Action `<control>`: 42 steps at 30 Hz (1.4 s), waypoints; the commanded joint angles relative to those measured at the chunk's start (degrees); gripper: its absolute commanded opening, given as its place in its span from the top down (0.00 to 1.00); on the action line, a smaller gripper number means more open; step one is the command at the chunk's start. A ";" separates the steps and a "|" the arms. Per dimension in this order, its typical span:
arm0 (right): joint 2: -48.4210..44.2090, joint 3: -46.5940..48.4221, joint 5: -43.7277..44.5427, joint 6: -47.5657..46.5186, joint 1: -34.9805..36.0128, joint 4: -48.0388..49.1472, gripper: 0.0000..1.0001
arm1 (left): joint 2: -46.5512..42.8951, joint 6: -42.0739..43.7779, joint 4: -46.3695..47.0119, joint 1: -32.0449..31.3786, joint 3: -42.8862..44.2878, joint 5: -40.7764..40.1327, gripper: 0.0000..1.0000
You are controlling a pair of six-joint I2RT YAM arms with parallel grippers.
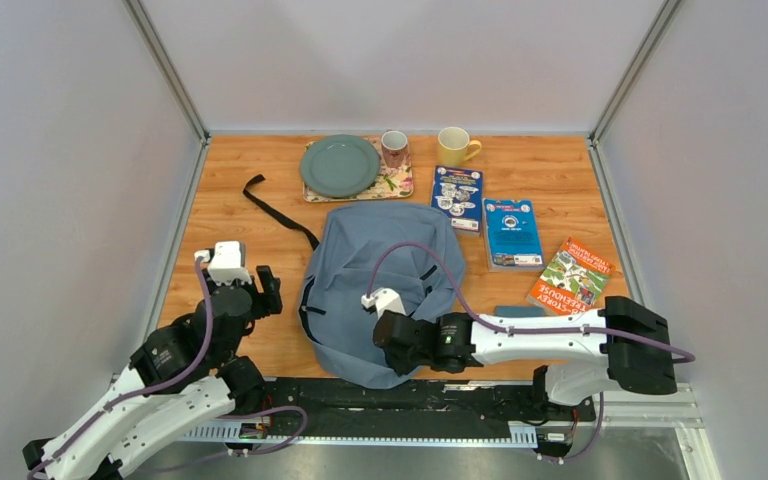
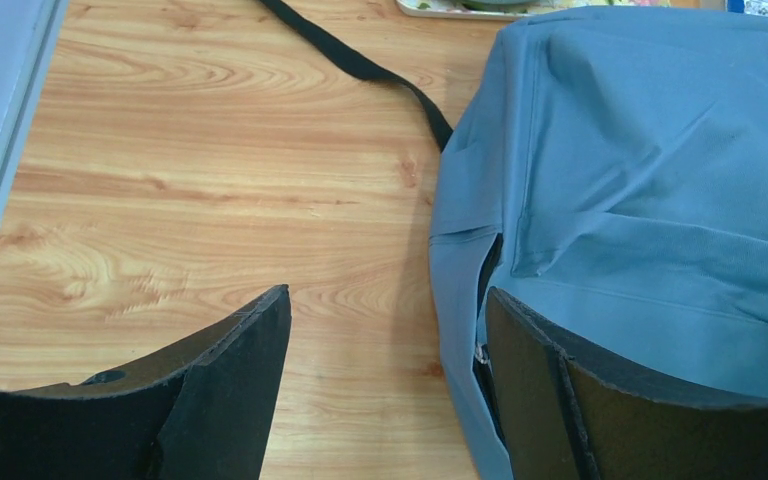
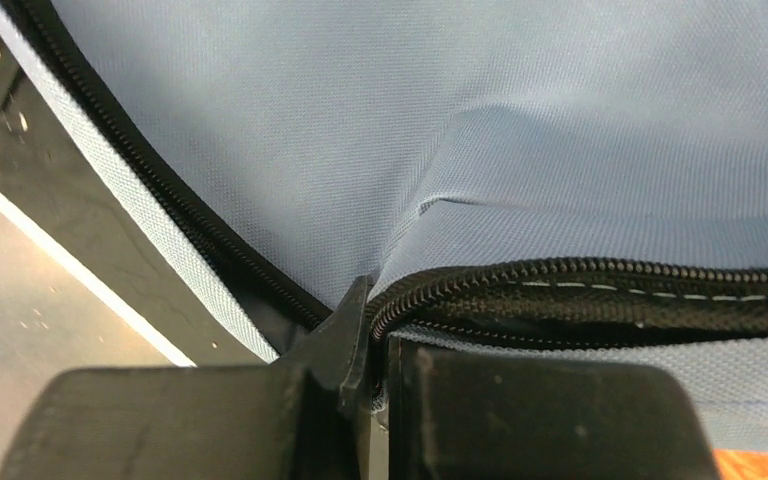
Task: Pack the student bag
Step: Unzip the student bag at the center of the board.
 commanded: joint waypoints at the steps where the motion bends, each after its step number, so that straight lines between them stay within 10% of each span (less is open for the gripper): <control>1: 0.35 0.97 -1.45 -12.30 3.81 -0.08 1.00 | 1.09 1.44 0.38 0.19 0.82 1.38 0.21; 22: 12.91 10.97 5.48 -29.45 -6.64 3.88 0.99 | 3.72 2.33 1.52 0.19 0.91 5.95 0.21; 29: 0.54 6.16 4.77 -17.35 -8.22 1.42 0.36 | 4.51 2.58 3.45 0.19 0.91 8.94 0.20; 37: -25.39 -1.68 9.35 -7.04 -21.13 -2.88 0.28 | 15.57 8.82 19.94 0.19 4.67 17.54 0.18; 42: -26.22 1.21 5.76 -3.70 -38.00 -5.43 0.28 | 33.41 14.71 29.90 0.19 13.38 27.81 0.16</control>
